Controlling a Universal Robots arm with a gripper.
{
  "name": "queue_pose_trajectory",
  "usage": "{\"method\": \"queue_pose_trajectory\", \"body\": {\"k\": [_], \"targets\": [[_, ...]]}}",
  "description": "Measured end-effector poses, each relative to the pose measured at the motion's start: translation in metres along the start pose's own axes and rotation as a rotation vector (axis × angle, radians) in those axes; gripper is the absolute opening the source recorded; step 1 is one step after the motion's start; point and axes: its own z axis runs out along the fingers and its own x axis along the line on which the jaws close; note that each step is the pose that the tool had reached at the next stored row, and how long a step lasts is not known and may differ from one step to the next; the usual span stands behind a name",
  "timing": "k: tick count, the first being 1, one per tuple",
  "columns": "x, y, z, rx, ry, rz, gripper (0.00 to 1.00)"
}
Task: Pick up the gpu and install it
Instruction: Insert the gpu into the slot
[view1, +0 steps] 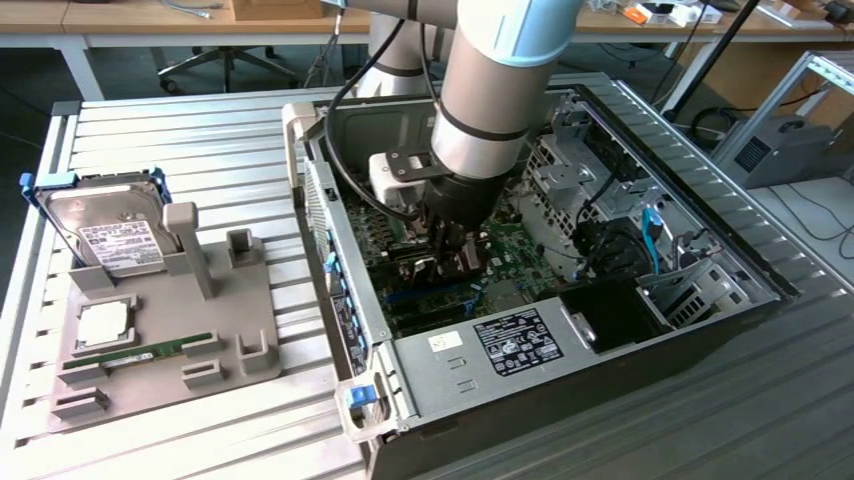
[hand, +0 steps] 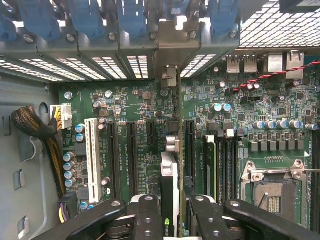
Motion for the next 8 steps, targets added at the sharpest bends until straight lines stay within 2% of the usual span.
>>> {"method": "queue_pose_trajectory", "body": {"k": [8], "targets": [[0.0,0.0006,0.0007,0.0,-0.001,0.0,0.27]]}}
